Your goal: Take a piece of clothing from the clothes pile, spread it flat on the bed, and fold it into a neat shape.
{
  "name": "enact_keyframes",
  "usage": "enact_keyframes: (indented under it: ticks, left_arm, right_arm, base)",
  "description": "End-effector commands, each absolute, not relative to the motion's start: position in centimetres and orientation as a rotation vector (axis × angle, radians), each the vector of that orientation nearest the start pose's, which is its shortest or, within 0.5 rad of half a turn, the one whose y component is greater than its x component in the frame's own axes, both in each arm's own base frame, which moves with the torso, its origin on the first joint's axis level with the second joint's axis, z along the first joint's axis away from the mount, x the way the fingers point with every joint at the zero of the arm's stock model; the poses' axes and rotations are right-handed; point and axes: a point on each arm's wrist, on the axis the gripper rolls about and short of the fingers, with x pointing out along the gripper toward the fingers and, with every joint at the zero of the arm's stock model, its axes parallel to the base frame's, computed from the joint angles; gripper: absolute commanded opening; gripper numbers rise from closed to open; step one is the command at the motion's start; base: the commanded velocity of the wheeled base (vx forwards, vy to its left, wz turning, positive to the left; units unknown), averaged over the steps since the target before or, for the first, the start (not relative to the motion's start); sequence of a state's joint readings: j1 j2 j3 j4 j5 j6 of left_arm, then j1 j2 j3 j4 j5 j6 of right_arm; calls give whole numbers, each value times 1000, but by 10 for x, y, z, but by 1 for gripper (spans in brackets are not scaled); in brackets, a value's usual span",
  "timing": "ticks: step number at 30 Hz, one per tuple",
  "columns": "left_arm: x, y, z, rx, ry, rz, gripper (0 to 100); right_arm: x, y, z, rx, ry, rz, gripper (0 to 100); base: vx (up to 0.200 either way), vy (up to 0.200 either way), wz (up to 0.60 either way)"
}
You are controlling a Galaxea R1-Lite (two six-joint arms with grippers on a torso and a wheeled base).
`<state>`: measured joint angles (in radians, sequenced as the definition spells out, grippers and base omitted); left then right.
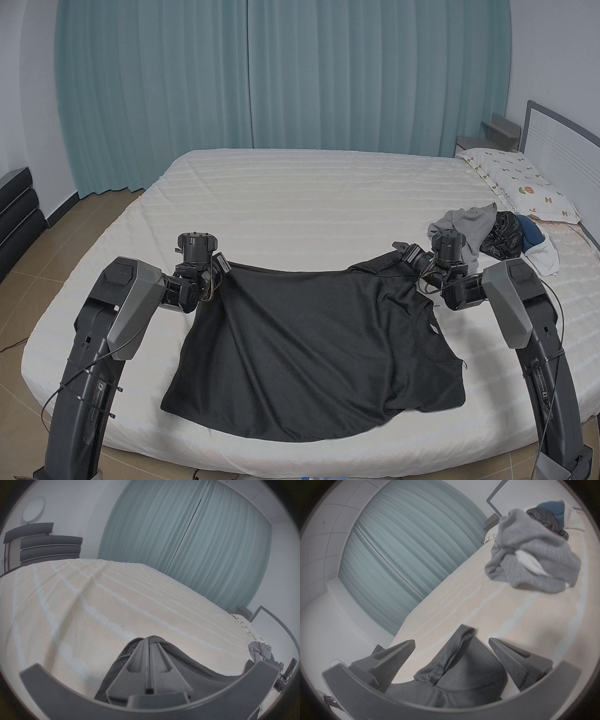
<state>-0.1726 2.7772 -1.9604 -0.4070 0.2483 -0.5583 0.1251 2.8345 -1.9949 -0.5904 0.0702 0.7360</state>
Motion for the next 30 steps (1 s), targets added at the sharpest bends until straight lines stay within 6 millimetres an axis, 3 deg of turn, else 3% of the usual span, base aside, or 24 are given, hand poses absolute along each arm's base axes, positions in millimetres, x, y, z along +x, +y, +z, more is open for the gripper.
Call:
enact_keyframes:
  ticks: [1,10,18,19,22,26,27,30]
  left_arm:
    - [541,-88,-8,-467,364,186,0]
    - [541,-87,-8,-466,361,194,0]
    - [541,-87,-8,-467,364,195,0]
    - [541,-87,-8,-467,364,195,0]
    - [541,-86,-9,-466,365,197,0]
    - [541,-85,-11,-466,369,202,0]
    - [541,-85,-12,-465,370,202,0]
    - [542,-84,-12,-467,366,202,0]
  right_arm:
    - [549,51,20,739,304,88,100]
    - [543,48,-3,739,385,83,100]
    - [537,64,-39,733,477,92,100]
    - [537,64,-42,734,484,89,0]
    - [538,65,-44,733,482,90,0]
    - [547,63,-31,737,408,93,0]
    - [554,59,-18,740,343,85,0]
    - [557,49,-13,734,270,30,0]
  base:
    - [0,0,0]
    - [0,0,0]
    - [0,0,0]
    - [0,0,0]
    - [0,0,0]
    - [0,0,0]
    - [0,0,0]
    - [0,0,0]
